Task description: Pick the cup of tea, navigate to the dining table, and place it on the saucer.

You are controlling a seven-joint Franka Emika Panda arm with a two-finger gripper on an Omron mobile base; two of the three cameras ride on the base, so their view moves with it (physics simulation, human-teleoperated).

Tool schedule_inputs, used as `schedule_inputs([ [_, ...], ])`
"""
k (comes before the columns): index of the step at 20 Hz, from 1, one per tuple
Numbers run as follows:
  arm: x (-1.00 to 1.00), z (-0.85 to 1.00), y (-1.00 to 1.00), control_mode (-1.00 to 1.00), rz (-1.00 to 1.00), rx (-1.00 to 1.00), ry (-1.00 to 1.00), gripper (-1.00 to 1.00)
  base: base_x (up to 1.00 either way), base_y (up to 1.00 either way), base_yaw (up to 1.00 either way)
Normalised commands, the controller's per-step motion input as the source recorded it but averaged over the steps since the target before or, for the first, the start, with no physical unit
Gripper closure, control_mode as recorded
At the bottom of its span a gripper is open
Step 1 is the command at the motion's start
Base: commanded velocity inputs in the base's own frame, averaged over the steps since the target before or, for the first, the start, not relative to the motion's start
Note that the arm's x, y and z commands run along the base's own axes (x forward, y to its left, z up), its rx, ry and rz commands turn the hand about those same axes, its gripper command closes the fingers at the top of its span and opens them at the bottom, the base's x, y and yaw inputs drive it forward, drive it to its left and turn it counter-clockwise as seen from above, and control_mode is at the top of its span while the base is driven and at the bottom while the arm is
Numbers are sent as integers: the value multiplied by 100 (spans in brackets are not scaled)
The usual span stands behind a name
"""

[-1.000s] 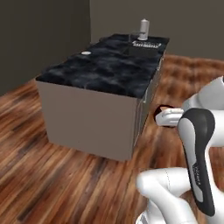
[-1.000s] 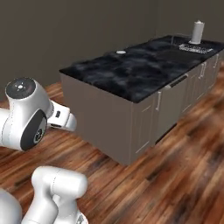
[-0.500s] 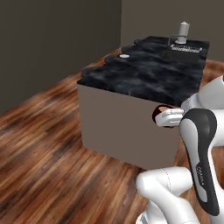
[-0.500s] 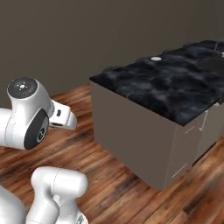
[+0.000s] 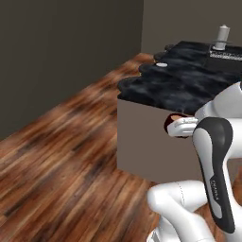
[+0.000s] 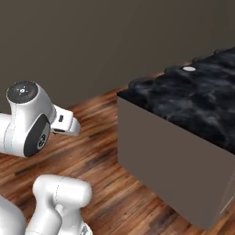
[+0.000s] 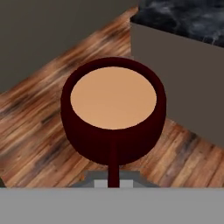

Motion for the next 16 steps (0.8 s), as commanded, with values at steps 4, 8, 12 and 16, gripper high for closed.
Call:
schedule_inputs([
  [4,0,0,0,100,0,0,0,100,100,100,-10],
  [8,0,0,0,100,0,0,0,100,100,100,-23],
  [12,0,0,0,100,0,0,0,100,100,100,-30],
  [16,0,0,0,100,0,0,0,100,100,100,-36],
])
